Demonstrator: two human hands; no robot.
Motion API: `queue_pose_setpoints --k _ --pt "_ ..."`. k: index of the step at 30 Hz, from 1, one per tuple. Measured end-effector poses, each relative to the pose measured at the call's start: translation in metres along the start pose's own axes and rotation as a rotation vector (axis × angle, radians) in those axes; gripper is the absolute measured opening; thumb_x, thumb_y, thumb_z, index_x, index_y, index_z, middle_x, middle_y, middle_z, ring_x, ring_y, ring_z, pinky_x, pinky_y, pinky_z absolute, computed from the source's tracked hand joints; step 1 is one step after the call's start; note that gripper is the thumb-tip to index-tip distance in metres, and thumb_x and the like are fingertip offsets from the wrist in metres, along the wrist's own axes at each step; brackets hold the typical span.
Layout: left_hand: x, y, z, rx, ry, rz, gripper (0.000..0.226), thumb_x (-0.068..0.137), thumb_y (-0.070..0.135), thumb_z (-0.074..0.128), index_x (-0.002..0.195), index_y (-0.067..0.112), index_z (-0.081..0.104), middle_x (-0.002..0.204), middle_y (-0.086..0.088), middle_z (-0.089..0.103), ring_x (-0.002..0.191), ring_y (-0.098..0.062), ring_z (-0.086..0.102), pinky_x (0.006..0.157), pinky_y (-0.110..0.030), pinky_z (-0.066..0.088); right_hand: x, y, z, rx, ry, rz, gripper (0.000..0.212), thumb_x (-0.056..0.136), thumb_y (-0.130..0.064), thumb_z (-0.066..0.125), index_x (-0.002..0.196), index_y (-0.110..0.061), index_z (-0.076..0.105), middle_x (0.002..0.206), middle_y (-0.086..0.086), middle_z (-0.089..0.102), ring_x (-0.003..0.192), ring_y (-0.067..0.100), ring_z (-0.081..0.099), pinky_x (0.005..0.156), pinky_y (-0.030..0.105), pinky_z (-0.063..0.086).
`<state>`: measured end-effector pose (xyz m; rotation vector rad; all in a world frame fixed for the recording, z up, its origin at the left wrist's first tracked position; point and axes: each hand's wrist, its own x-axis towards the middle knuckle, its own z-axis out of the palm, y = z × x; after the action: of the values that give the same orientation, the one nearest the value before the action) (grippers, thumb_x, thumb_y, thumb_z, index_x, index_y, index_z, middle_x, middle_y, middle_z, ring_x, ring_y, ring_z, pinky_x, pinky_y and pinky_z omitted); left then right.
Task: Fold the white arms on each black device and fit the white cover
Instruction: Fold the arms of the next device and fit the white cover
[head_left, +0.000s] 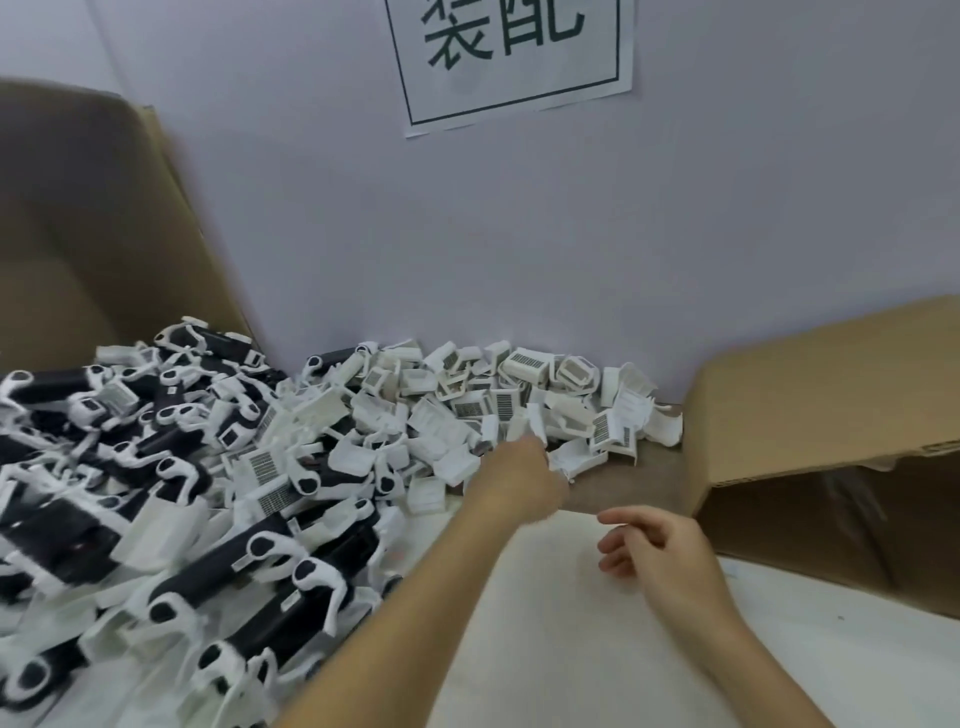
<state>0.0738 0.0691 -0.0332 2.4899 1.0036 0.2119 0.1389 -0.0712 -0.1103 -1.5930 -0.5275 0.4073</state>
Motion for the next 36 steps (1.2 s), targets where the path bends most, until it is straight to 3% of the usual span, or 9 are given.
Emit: queue_pose_setpoints --k 7,11,14,17,20,25,29,32,36 --pt "0.012 -0.031 -0.09 0.616 -0.15 0.049 0.018 0.093 0.017 0.052 0.109 0.008 0.051 0.105 -0.005 0.055 0.092 -0.024 0.052 0.082 -0.035 0.049 -0.001 0.001 -0.001 0.009 -0.01 0.009 0.038 0.094 0.013 0.04 0.091 -0.007 0.073 0.072 0.013 0.071 0.058 0.021 0.069 0.052 0.021 0.052" --pt "0.013 -0.073 -0.113 0.984 -0.199 0.021 0.062 0.086 0.036 0.07 0.137 0.014 0.043 0.143 -0.012 0.039 0.131 -0.033 0.041 0.097 -0.044 0.049 0.0 0.002 0.0 0.015 -0.017 0.011 0.04 0.094 0.013 0.042 0.087 -0.011 0.073 0.067 0.008 0.071 0.057 0.02 0.069 0.05 0.019 0.051" --pt "0.015 -0.094 -0.118 0.871 -0.27 -0.074 0.092 0.08 0.046 0.078 0.149 0.014 0.026 0.143 -0.01 0.043 0.124 -0.03 0.049 0.094 -0.04 0.048 0.0 0.002 -0.001 0.02 -0.022 0.015 0.038 0.095 0.011 0.042 0.089 -0.01 0.073 0.067 0.009 0.071 0.059 0.021 0.069 0.051 0.02 0.051" --pt "0.015 -0.111 -0.116 0.746 -0.269 -0.063 0.077 0.083 0.047 0.075 0.142 0.015 0.038 0.133 -0.005 0.053 0.113 -0.025 0.054 0.091 -0.037 0.048 0.0 0.002 -0.001 0.015 -0.025 0.017 0.037 0.095 0.011 0.042 0.09 -0.009 0.074 0.07 0.01 0.071 0.061 0.022 0.07 0.053 0.021 0.052" --pt "0.014 -0.122 -0.107 0.79 -0.209 0.002 0.058 0.085 0.047 0.071 0.128 0.015 0.049 0.119 -0.002 0.058 0.108 -0.024 0.059 0.089 -0.038 0.052 0.0 0.001 -0.001 0.02 -0.025 0.025 0.038 0.095 0.011 0.042 0.091 -0.01 0.073 0.073 0.013 0.071 0.061 0.022 0.07 0.053 0.021 0.051" --pt "0.015 -0.119 -0.11 0.896 -0.12 0.05 0.048 0.083 0.054 0.071 0.113 0.02 0.053 0.109 0.003 0.058 0.098 -0.022 0.059 0.073 -0.033 0.043 0.0 0.001 -0.002 0.028 -0.024 0.032 0.038 0.095 0.01 0.042 0.092 -0.01 0.074 0.073 0.012 0.071 0.062 0.022 0.07 0.054 0.021 0.052" --pt "0.017 -0.103 -0.122 0.653 0.081 0.038 0.04 0.084 0.059 0.067 0.086 0.026 0.046 0.09 0.007 0.057 0.082 -0.016 0.055 0.074 -0.032 0.047 0.001 0.002 -0.001 0.043 -0.019 0.036 0.037 0.095 0.009 0.042 0.091 -0.01 0.073 0.074 0.013 0.071 0.063 0.022 0.071 0.054 0.021 0.052" --pt "0.015 -0.081 -0.133 0.073 0.205 0.032 0.032 0.082 0.057 0.072 0.083 0.029 0.055 0.075 0.006 0.062 0.064 -0.01 0.059 0.057 -0.021 0.043 0.001 0.002 -0.001 0.049 -0.02 0.029 0.037 0.095 0.009 0.042 0.091 -0.01 0.073 0.076 0.014 0.071 0.062 0.02 0.07 0.054 0.021 0.052" --pt "0.011 -0.054 -0.129 -0.533 0.26 0.065 0.022 0.083 0.047 0.075 0.098 0.03 0.07 0.089 0.011 0.072 0.086 -0.007 0.066 0.069 -0.024 0.044 0.001 0.003 -0.002 0.056 -0.013 0.018 0.037 0.095 0.01 0.042 0.09 -0.009 0.074 0.076 0.014 0.071 0.061 0.019 0.069 0.053 0.02 0.051"
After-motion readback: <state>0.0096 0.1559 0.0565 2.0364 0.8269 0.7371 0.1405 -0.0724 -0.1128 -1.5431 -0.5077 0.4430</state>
